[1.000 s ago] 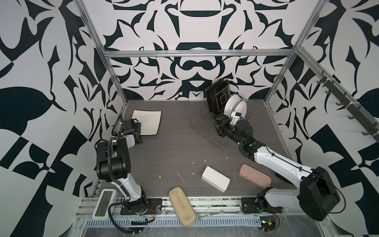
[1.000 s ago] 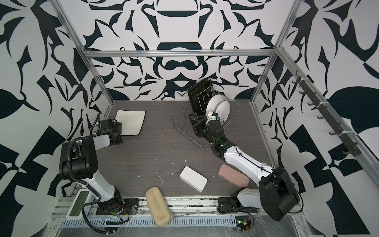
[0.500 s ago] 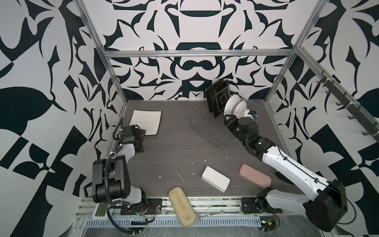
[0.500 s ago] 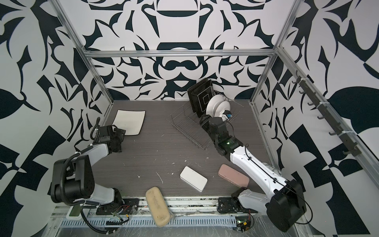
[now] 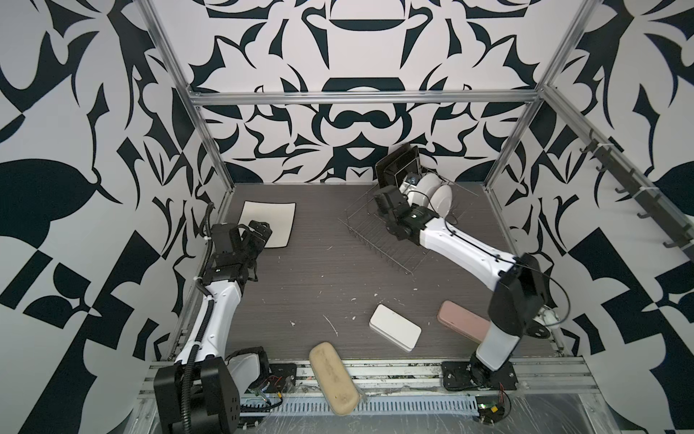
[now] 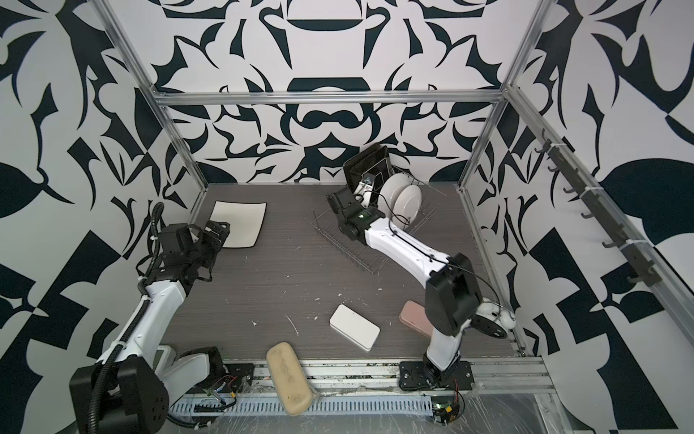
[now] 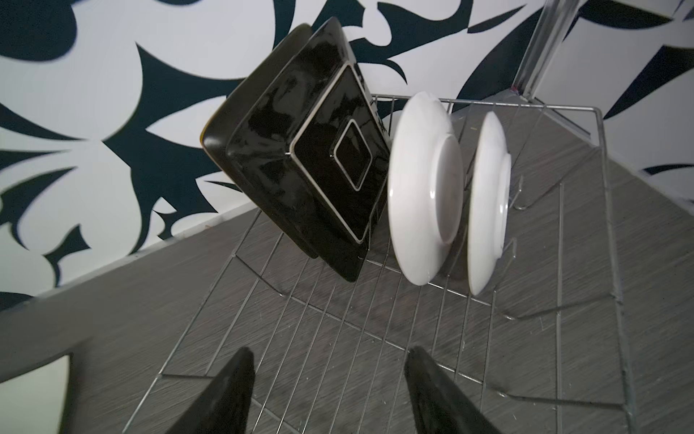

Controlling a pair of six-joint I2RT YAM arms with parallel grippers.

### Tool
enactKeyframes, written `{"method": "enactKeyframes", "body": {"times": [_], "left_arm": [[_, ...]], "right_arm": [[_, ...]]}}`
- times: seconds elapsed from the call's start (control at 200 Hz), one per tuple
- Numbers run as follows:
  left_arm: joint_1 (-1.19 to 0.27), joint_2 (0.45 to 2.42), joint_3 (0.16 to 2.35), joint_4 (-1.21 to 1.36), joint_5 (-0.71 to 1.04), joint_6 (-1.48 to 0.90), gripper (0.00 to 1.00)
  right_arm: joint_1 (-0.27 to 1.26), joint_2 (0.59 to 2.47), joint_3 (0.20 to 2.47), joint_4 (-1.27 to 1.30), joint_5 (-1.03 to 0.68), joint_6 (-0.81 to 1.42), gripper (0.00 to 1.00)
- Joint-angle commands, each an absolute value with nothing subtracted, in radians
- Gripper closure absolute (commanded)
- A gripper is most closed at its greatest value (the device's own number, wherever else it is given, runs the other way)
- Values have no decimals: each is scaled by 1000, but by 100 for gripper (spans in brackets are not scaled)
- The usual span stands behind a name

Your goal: Unload the plates from the dish rack

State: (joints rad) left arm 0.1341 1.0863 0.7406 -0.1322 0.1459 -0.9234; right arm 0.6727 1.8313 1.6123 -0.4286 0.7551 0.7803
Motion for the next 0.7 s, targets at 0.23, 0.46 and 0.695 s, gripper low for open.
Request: {"method": "enactKeyframes", "body": {"times": [0.23, 0.46, 0.695], "left_arm": [[134, 1058, 762, -206, 214, -900, 1], [133, 1071, 775, -213, 247, -889, 1], [133, 1074, 782, -219, 266, -882, 1]], "right_arm": [[701, 2183, 2114, -695, 1022, 569, 25], [700, 2321, 2278, -687, 1199, 466, 26], [698, 2380, 2260, -384, 1298, 201, 26]]}}
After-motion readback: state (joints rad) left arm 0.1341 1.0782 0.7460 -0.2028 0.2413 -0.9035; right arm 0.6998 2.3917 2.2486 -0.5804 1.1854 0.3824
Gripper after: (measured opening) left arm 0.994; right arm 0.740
